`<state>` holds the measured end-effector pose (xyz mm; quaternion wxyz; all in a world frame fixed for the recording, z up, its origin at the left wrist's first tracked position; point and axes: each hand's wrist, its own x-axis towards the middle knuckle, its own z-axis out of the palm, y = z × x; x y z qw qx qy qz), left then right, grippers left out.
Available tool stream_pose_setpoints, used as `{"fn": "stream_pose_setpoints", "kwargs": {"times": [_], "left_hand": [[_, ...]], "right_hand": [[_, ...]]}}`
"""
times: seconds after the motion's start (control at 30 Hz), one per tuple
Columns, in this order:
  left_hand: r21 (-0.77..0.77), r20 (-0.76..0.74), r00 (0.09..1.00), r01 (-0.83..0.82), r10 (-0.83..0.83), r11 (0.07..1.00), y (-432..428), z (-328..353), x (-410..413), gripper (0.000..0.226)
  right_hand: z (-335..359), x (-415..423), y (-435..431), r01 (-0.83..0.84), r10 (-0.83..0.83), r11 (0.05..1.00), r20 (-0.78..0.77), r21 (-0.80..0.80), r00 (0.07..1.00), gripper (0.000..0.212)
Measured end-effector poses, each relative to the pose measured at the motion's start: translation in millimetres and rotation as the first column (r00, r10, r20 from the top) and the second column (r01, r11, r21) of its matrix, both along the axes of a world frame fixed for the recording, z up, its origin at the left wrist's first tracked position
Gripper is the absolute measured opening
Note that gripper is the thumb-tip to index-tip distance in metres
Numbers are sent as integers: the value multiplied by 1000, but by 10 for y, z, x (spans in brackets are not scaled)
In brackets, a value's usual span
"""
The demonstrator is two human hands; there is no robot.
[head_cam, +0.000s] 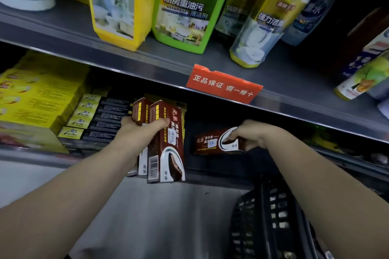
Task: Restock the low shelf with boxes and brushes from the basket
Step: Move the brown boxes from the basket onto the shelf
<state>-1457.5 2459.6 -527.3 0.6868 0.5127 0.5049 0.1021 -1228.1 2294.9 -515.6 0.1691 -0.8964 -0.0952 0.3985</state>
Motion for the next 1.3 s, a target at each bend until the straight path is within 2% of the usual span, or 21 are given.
{"fn": "stream_pose_setpoints", "kwargs": {"times": [0.07,0.13,0.17,0.23,0.3,0.37,0.57,0.8,0.93,1.13,1.3], "left_hand": [[36,-12,1000,12,-11,999,21,-36,10,66],[89,-24,999,29,-27,996,35,-67,21,64],[114,-33,999,39,-35,993,42,-79,26,64],[142,-44,998,47,-41,989,57,-98,35,63],[140,-46,998,46,-40,989,72,-113,47,62],[136,-49,998,45,-39,990,82,-120,59,63],[130,-56,998,45,-38,990,64,-138,101,63],[118,-82,996,50,-40,992,36,-161,165,75],[106,-84,995,54,-45,993,14,-185,187,77],[15,-79,996,48,-46,999,-15,-201,201,82],[17,-70,997,45,-43,999,-54,-189,226,84]], "right_hand": [[-163,17,33,-73,73,997,-2,-14,997,39],[-300,36,42,-229,234,969,54,-97,971,56],[-342,58,44,-340,362,923,106,-178,926,57],[-381,91,38,-538,622,760,169,-364,764,42],[-443,119,26,-641,770,599,126,-479,625,38],[-518,107,38,-694,822,506,44,-512,568,49],[-740,-42,145,-788,855,401,-117,-468,505,68],[-786,-56,104,-786,841,426,-123,-448,526,77],[-807,-63,64,-794,849,431,-106,-429,518,74],[-867,-98,-20,-778,832,471,-86,-416,549,77],[-894,-125,-82,-750,809,513,-55,-418,585,78]]}}
